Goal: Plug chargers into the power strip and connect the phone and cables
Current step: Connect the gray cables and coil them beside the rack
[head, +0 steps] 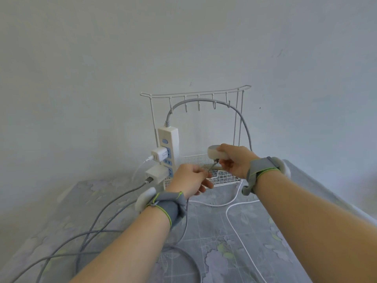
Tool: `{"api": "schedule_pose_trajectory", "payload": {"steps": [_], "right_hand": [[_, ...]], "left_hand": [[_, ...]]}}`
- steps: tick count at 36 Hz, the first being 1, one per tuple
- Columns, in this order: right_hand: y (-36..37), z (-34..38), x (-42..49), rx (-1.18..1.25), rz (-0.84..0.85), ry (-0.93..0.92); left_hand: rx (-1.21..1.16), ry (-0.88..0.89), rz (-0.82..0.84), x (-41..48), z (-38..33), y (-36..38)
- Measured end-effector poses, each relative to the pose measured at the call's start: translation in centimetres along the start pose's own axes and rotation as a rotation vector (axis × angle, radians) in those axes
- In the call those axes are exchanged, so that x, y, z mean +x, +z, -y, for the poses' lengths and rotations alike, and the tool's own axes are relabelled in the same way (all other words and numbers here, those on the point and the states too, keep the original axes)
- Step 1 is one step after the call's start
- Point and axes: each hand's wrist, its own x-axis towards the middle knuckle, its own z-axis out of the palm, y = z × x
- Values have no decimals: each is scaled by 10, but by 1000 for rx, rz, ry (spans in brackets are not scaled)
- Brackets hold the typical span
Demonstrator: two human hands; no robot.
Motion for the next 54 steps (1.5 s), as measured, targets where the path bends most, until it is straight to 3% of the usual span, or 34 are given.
{"api": "schedule_pose_trajectory", "payload": {"steps": [7, 19, 27, 30, 36, 44, 48, 54], "right_hand": [[39, -23, 14, -96, 56, 97], [43, -37, 38, -266, 22, 66], [41, -38, 39, -280, 15, 81], [38, -38, 34, -259, 16, 79], [30, -39, 17, -259, 32, 50], [15, -35, -17, -235, 72, 2], [18, -36, -32, -226, 109, -5], [34, -43, -53, -274, 235, 26]], "left_hand": [[-34, 4, -58, 11, 16, -3], [-152, -119, -67, 33, 35, 7], [-87, -212, -43, 36, 48, 4], [53, -179, -58, 35, 52, 4], [324, -72, -144, 13, 42, -7], [66, -3, -419, -20, 29, -63], [72, -4, -591, -35, 40, -105], [235, -86, -669, -62, 66, -141]]}}
